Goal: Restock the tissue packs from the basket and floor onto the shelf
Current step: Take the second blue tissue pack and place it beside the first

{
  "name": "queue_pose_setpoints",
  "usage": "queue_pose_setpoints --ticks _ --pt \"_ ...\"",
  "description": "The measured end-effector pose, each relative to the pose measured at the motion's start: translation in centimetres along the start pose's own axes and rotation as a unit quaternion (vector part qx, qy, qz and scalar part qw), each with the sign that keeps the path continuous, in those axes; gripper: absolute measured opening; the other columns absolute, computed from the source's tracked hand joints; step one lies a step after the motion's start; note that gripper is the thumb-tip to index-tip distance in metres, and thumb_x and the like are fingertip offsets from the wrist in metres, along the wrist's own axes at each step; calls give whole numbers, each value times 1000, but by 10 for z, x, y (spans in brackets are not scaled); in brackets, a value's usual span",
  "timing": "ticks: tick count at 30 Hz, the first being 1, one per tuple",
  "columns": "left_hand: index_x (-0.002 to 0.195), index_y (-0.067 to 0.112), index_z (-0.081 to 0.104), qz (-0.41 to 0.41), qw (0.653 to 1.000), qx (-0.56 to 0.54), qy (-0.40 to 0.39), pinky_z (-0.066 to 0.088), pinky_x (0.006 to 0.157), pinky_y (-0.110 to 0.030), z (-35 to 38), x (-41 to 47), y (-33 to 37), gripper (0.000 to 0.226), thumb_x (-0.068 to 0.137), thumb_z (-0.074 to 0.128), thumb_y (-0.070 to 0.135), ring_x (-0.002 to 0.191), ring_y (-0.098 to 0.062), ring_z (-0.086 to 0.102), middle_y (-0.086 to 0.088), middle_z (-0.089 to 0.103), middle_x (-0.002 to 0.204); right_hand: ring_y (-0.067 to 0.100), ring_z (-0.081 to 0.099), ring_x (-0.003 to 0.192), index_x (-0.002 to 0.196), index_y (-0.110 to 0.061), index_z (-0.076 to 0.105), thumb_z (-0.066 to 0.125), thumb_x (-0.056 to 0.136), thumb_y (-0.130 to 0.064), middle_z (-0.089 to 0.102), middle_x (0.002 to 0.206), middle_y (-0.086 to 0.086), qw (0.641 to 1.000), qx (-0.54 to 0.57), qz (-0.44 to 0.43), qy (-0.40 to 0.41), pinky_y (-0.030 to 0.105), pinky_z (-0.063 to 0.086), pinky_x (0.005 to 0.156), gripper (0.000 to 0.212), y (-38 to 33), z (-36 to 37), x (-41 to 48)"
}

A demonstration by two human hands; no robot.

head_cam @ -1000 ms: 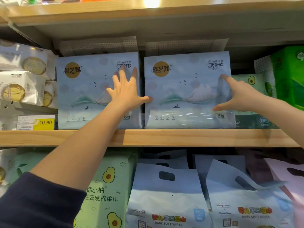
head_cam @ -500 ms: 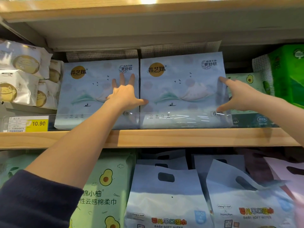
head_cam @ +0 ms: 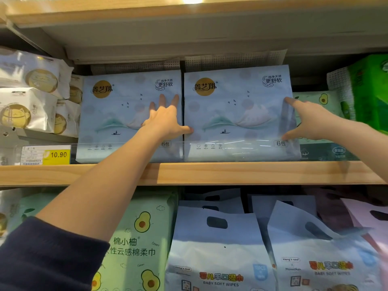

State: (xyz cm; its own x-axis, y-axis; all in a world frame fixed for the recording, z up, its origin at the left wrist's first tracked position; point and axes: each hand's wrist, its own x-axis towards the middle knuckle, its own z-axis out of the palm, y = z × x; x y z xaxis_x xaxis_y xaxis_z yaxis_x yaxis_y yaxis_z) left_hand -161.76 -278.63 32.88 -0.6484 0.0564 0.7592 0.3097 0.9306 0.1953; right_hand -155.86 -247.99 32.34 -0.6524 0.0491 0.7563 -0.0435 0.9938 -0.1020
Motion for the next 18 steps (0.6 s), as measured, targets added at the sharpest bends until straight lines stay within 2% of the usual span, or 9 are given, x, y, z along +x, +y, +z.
queue_pose_setpoints --ticks 6,10,14,18 --pt "147 33 -2 -2 1000 -2 5 24 104 -65 -3 -4 3 100 76 65 54 143 -36 -5 -5 -8 158 40 42 117 145 -13 15 80 66 -28 43 133 25 1000 8 -2 12 43 38 91 103 -2 -3 -4" --pt "147 32 1 5 1000 -3 13 26 103 -61 -7 -7 4 98 76 64 54 143 -36 -1 -6 -3 158 39 47 114 146 -16 14 78 68 -30 35 141 22 1000 23 -1 16 43 40 92 101 -4 -8 -7" --pt "148 28 8 29 999 -6 31 28 104 -56 -12 -10 5 91 78 61 55 143 -35 8 -7 8 158 39 43 123 145 -15 16 75 71 -32 32 145 20 999 36 -7 19 46 38 98 96 -2 -9 -10" --pt "146 23 16 65 997 -14 47 35 96 -52 -16 -20 11 83 82 57 54 136 -34 25 -10 28 150 37 40 127 144 -15 22 71 75 -35 32 147 17 999 46 -13 24 47 36 101 87 2 -13 -20"
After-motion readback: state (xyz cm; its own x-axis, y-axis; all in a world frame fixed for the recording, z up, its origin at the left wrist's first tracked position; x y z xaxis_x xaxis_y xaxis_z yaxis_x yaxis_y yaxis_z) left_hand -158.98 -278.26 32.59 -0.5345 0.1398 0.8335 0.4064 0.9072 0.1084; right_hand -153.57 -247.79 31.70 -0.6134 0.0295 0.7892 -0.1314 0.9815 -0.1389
